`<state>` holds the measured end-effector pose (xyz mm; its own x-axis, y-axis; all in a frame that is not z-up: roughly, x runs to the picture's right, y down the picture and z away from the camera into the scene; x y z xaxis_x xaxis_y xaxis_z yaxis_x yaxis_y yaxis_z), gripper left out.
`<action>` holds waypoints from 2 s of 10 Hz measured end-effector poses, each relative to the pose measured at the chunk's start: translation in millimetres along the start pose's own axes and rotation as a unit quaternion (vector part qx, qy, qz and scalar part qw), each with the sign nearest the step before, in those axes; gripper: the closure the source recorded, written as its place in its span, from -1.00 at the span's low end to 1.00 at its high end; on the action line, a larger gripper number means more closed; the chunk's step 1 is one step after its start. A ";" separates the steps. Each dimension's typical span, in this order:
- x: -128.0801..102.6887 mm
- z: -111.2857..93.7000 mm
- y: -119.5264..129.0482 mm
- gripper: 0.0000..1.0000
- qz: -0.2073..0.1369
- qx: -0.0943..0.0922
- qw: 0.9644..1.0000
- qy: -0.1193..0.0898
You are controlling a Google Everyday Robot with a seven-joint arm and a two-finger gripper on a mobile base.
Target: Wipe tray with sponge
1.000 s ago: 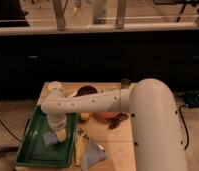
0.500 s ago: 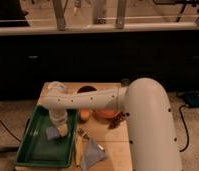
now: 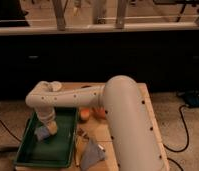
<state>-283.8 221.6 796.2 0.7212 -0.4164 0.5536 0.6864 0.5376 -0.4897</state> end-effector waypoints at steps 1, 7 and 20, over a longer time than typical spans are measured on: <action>-7.5 3.4 5.2 0.96 -0.013 -0.005 1.000 -0.002; 9.2 4.6 72.0 0.96 -0.030 -0.017 0.999 -0.002; -34.2 13.1 29.6 0.96 -0.096 -0.006 0.995 -0.006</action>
<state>-289.4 261.5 771.6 0.5756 -0.5009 0.6463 0.8125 0.4398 -0.3827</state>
